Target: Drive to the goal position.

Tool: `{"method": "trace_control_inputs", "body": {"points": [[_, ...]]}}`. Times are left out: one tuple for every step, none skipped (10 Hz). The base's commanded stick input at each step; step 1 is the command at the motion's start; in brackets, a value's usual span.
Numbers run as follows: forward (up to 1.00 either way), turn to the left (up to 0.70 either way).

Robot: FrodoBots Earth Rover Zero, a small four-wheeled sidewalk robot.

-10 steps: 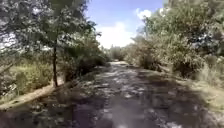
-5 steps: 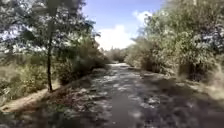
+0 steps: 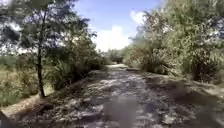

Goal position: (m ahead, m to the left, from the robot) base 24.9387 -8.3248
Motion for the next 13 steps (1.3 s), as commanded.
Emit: {"method": "trace_control_inputs", "body": {"points": [[0.85,0.0],[0.85,0.0],[0.85,0.0],[0.85,0.0],[0.85,0.0],[0.85,0.0],[0.85,0.0],[0.85,0.0],[0.85,0.0],[0.85,0.0],[0.85,0.0],[0.85,0.0],[0.85,-0.02]]}}
